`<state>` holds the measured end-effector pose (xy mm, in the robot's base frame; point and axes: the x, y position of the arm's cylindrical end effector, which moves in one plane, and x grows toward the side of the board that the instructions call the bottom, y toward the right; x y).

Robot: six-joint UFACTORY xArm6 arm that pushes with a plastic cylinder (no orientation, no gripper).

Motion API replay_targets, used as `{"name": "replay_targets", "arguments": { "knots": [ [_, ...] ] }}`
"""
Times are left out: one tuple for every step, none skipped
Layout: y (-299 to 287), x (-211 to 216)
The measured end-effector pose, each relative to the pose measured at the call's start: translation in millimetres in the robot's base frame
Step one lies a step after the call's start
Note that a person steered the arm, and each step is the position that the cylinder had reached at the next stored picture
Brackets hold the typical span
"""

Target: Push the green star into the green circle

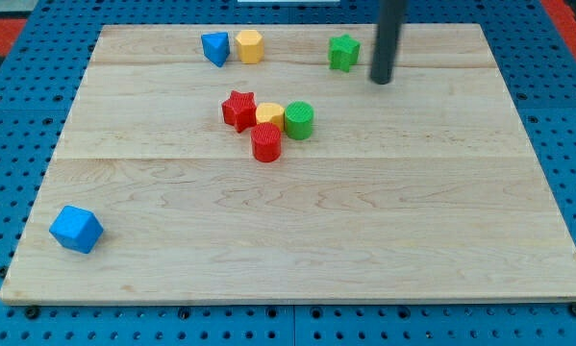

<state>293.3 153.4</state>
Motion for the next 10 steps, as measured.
{"name": "replay_targets", "arguments": {
  "knots": [
    [-14, -65],
    [-90, -65],
    [-144, 10],
    [-159, 39],
    [-159, 39],
    [-159, 39],
    [-159, 39],
    [-159, 39],
    [-152, 38],
    [-155, 38]
  ]
}}
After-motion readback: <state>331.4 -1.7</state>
